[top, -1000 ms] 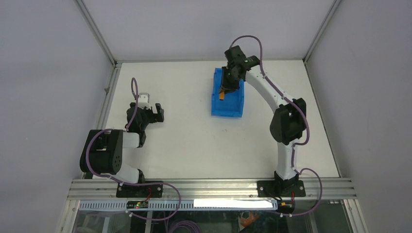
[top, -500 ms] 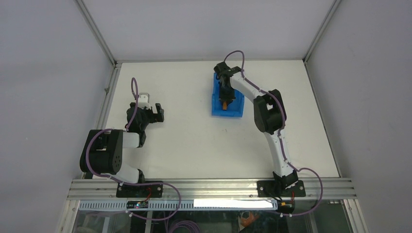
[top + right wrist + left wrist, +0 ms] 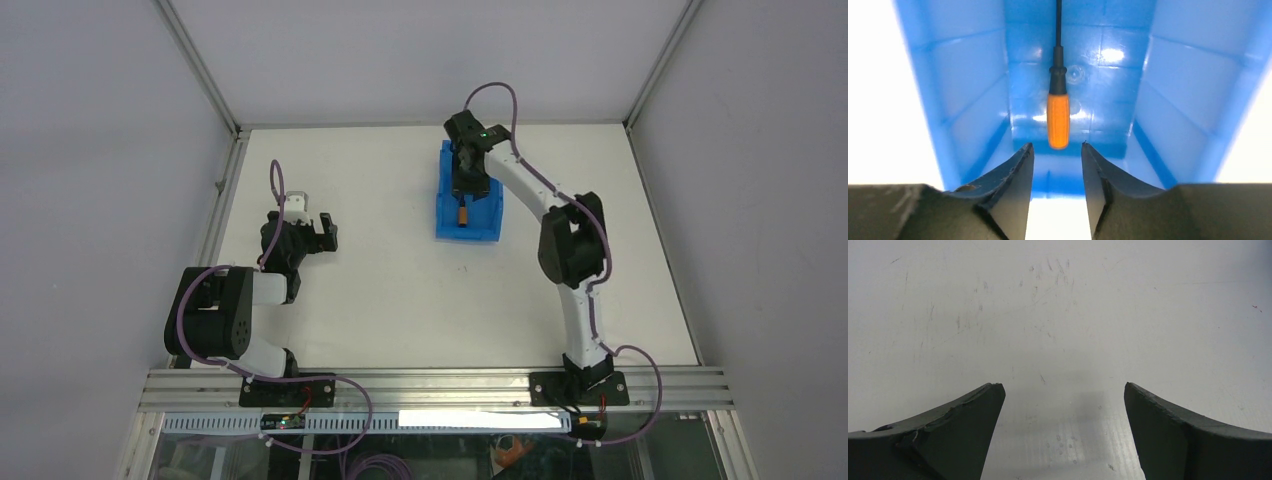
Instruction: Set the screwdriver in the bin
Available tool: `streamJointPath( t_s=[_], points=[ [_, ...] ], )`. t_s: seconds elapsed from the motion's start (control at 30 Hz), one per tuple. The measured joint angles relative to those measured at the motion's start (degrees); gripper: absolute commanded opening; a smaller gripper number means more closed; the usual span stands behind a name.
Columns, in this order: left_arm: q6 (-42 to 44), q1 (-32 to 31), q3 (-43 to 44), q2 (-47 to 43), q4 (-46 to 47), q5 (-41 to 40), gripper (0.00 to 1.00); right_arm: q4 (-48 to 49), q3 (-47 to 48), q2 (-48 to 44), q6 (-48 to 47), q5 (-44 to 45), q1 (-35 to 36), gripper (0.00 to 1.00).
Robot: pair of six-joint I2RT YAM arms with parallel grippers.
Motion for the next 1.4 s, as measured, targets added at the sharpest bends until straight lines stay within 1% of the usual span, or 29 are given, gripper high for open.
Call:
streamJointPath(
  t_s=[0.03, 0.07, 0.1, 0.13, 0.17, 0.2, 0.3, 0.43, 0.5, 0.57, 0.73, 0.83, 0.93, 1.03, 1.23, 1.4],
  points=[
    [0.00, 0.00, 0.00, 0.00, 0.00, 0.00, 0.99, 0.02, -0.46, -2.05, -0.15, 0.17, 0.00, 0.51],
    [0.00, 0.00, 0.00, 0.00, 0.00, 0.02, 0.99, 0.33, -1.42, -5.01, -0.42, 0.31, 0.02, 0.58],
    [0.00, 0.00, 0.00, 0.02, 0.00, 0.00, 0.99, 1.05, -3.10, -8.52, -0.98, 0.39, 0.02, 0.71],
    [0.00, 0.00, 0.00, 0.00, 0.00, 0.00, 0.99, 1.57, -5.14, -12.48, -1.66, 0.44, 0.02, 0.86],
    [0.00, 0.00, 0.00, 0.00, 0.00, 0.00, 0.99, 1.79, -6.56, -15.43, -1.79, 0.46, 0.00, 0.98],
    [0.00, 0.00, 0.00, 0.02, 0.02, 0.00, 0.99, 3.21, -9.25, -19.78, -2.78, 0.42, 0.00, 0.99],
    [0.00, 0.00, 0.00, 0.02, 0.00, 0.00, 0.99, 7.96, -18.97, -32.81, -4.94, 0.26, -0.20, 0.99],
    [0.00, 0.00, 0.00, 0.00, 0.00, 0.00, 0.99, 16.57, -36.57, -50.01, -6.51, -0.66, -1.49, 0.99],
    [0.00, 0.00, 0.00, 0.00, 0.02, 0.02, 0.99, 20.15, -44.17, -55.95, -6.82, -0.63, -2.60, 0.99],
    [0.00, 0.00, 0.00, 0.00, 0.00, 0.00, 0.99, 24.33, -53.70, -61.96, -6.91, -0.50, -4.09, 1.00],
    [0.00, 0.00, 0.00, 0.00, 0.02, 0.00, 0.99, 33.55, -73.46, -71.69, -6.12, 0.50, -5.79, 0.99],
    [0.00, 0.00, 0.00, 0.00, 0.00, 0.02, 0.99, 38.14, -82.95, -76.26, -4.70, 0.79, -6.03, 0.99],
    [0.00, 0.00, 0.00, 0.02, 0.00, 0.00, 0.99, 42.69, -89.15, -79.84, -3.26, 0.61, -6.08, 1.00],
    [0.00, 0.00, 0.00, 0.00, 0.00, 0.00, 0.99, 47.08, -93.04, -82.60, -2.58, 0.33, -6.08, 0.99],
    [0.00, 0.00, 0.00, 0.00, 0.00, 0.00, 0.99, 52.83, -96.26, -86.86, -2.60, 0.28, -6.08, 1.00],
    [0.00, 0.00, 0.00, 0.02, 0.00, 0.00, 0.99, 55.01, -97.61, -88.48, -2.75, 0.28, -6.08, 0.99]
  ],
)
